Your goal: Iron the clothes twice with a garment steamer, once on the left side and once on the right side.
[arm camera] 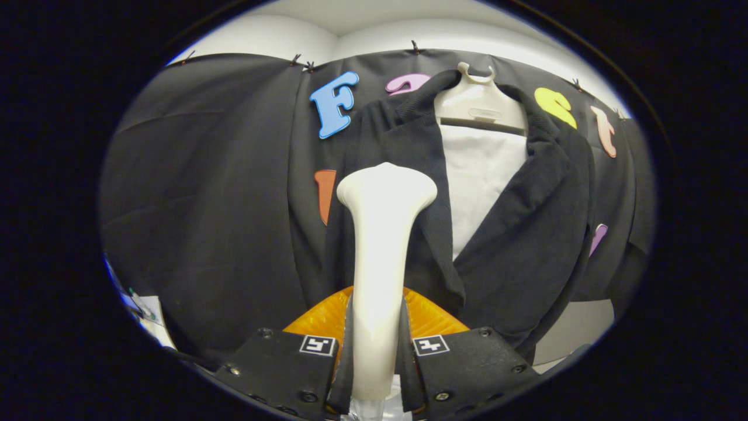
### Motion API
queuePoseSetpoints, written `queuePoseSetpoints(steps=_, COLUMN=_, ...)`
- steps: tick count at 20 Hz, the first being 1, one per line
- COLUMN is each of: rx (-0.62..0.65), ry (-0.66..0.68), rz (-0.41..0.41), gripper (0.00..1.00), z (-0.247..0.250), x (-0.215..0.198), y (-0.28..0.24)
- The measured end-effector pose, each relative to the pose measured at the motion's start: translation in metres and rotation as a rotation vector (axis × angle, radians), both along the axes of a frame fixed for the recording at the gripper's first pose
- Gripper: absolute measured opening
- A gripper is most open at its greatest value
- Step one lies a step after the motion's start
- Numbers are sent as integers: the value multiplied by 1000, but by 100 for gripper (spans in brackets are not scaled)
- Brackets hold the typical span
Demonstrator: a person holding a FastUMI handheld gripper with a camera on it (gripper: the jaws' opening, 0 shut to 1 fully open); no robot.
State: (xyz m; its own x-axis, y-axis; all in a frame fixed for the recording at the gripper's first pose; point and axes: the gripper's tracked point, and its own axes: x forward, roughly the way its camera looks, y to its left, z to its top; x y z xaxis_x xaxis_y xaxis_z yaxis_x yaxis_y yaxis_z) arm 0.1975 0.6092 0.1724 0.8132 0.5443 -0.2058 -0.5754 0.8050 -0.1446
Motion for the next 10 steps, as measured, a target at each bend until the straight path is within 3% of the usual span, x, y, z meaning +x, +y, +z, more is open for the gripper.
queuePoseSetpoints(steps=10, rx=-71, ry=53, rz=3, gripper=35, z=-63, x=-7, y=-17)
